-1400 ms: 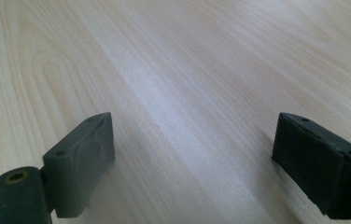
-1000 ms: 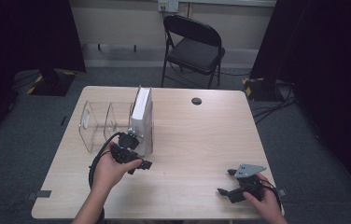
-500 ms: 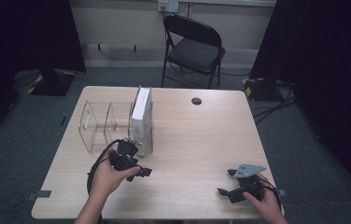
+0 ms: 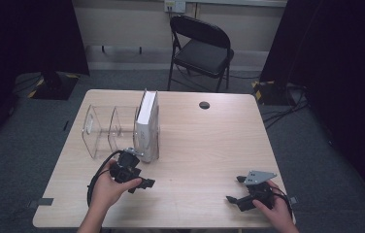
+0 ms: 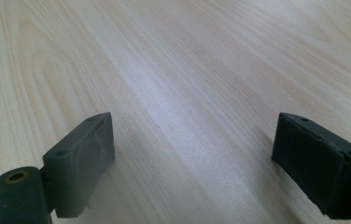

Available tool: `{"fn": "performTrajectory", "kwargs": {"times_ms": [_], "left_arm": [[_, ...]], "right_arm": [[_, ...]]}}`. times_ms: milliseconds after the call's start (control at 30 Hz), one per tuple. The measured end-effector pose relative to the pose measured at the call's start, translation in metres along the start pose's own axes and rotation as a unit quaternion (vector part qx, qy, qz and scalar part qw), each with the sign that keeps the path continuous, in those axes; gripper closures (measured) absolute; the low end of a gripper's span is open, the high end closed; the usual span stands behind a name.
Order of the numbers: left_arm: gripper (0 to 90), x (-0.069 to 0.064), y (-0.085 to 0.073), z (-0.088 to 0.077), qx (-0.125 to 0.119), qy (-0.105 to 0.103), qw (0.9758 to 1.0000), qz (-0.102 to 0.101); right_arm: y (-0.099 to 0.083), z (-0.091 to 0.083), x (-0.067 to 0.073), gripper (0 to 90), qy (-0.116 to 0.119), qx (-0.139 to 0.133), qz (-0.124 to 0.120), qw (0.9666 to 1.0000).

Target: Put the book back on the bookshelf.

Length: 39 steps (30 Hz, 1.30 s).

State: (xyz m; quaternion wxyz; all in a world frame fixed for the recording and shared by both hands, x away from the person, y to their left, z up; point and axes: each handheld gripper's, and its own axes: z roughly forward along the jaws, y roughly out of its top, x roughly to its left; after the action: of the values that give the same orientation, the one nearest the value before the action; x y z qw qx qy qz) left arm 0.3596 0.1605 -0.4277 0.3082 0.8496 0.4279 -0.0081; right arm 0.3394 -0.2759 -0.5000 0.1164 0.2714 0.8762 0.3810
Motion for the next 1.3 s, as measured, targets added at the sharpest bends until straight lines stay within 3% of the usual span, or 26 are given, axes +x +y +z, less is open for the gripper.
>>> {"fn": "performTrajectory", "kwargs": {"times_ms": [367, 533, 767, 1300], "left_arm": [[23.1, 0.008, -0.01, 0.001, -0.001, -0.001, 1.0, 0.006], [22.7, 0.013, -0.016, 0.001, -0.004, -0.002, 1.0, -0.004], [22.8, 0.019, -0.025, 0.001, 0.007, 0.005, 1.0, -0.001], [23.0, 0.036, -0.05, -0.003, 0.007, 0.014, 0.9995, -0.026]], "right_arm": [[0.0, 0.0, 0.0, 12.0, 0.0, 0.0, 0.0, 1.0], [0.0, 0.0, 0.0, 12.1, 0.0, 0.0, 0.0, 1.0], [0.0, 0.0, 0.0, 12.0, 0.0, 0.0, 0.0, 1.0], [0.0, 0.0, 0.0, 12.0, 0.0, 0.0, 0.0, 1.0]]}}
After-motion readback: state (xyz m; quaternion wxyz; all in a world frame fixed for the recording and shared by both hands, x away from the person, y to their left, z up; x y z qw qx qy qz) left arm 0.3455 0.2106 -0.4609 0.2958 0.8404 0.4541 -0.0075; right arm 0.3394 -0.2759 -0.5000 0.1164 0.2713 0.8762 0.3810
